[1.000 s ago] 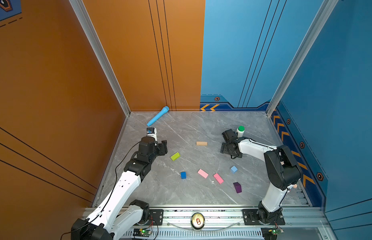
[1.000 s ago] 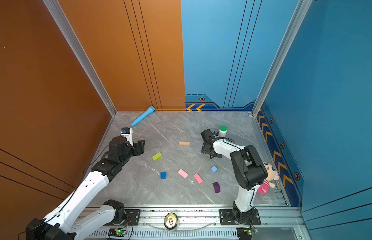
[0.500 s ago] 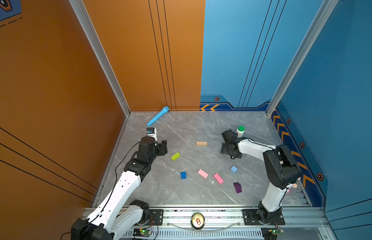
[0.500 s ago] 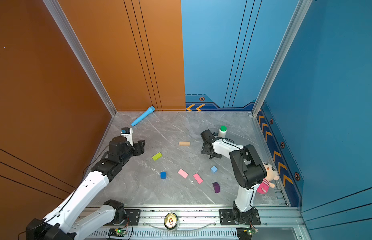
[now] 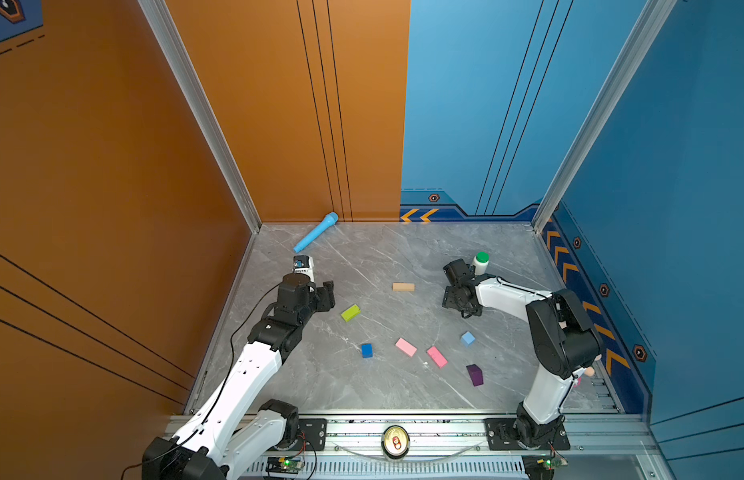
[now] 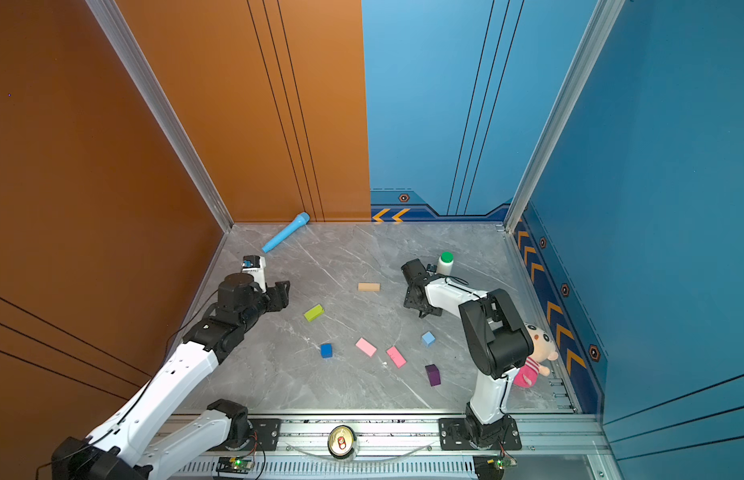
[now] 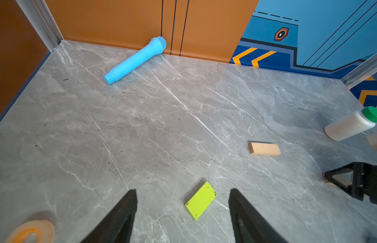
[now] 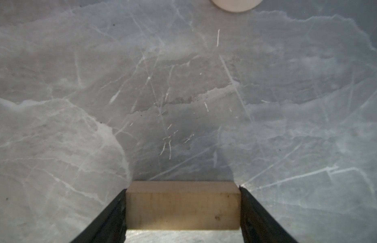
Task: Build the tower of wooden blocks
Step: 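Lift the held wooden block with the right gripper toward the first block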
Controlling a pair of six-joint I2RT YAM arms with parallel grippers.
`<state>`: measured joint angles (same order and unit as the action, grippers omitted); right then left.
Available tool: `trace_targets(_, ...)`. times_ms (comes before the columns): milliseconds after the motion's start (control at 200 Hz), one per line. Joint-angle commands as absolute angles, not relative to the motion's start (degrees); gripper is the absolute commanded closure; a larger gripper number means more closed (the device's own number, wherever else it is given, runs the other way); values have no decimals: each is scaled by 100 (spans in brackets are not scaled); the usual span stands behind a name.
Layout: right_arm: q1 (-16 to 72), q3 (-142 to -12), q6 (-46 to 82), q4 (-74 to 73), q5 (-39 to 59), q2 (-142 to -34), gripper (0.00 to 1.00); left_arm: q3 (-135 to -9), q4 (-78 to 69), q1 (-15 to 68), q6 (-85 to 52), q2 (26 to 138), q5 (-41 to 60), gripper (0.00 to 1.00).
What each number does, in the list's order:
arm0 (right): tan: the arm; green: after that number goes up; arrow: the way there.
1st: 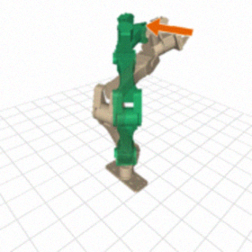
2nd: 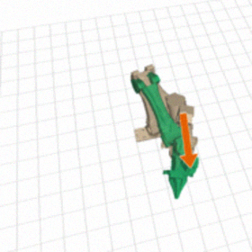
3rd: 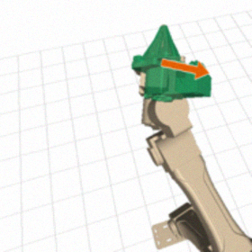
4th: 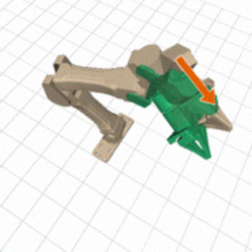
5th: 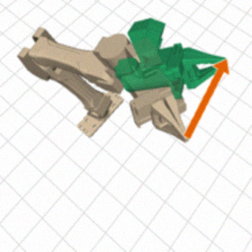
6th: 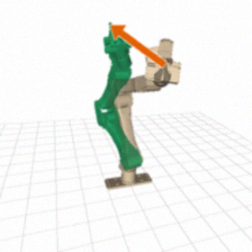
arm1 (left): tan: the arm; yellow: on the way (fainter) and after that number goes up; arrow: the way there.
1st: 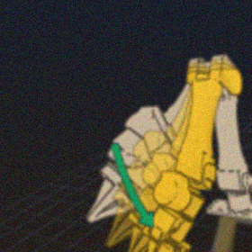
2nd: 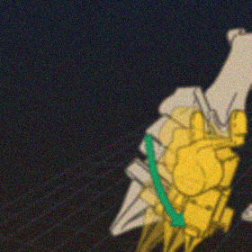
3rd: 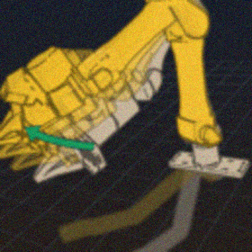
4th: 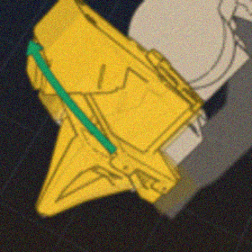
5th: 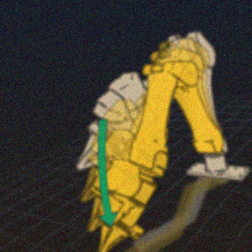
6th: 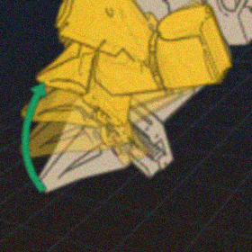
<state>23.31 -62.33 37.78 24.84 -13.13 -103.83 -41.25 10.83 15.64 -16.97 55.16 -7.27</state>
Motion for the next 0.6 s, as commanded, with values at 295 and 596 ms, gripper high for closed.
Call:
trace_targets(295,2952,-6686,3711,2789,-1197,-10704,26,-4053,1221,1499,-1626,5406,-703,29)
trace_targets(596,3546,-7550,3613,3077,-1152,-11356,26,-4053,1239,1499,-1619,5375,-702,29)
